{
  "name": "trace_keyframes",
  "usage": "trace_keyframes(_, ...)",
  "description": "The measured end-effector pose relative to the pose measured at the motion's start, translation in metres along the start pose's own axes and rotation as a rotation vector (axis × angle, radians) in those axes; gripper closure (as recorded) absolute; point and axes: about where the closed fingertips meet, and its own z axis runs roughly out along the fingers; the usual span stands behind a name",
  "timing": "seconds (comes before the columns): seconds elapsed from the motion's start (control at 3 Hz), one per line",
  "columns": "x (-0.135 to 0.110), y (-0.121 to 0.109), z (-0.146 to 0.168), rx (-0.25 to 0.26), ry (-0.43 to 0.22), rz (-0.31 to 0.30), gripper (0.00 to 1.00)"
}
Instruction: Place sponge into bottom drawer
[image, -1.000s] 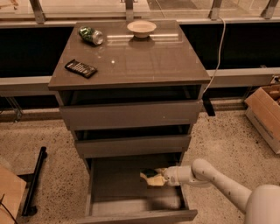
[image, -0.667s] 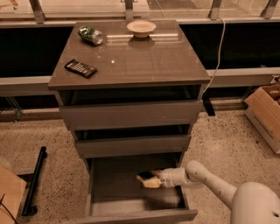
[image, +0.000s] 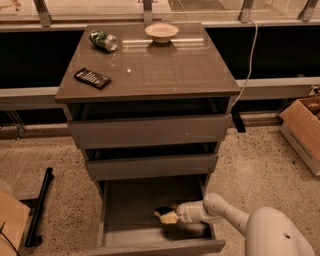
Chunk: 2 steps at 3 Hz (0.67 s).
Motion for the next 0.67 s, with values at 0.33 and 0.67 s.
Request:
trace_keyframes(0.33, 0.0232, -0.0109, 0.0251, 0.081, 0.050, 0.049, 0.31)
trace_keyframes(0.67, 0.0299, -0.0105, 0.0341, 0.132, 0.071, 0.060, 0.08)
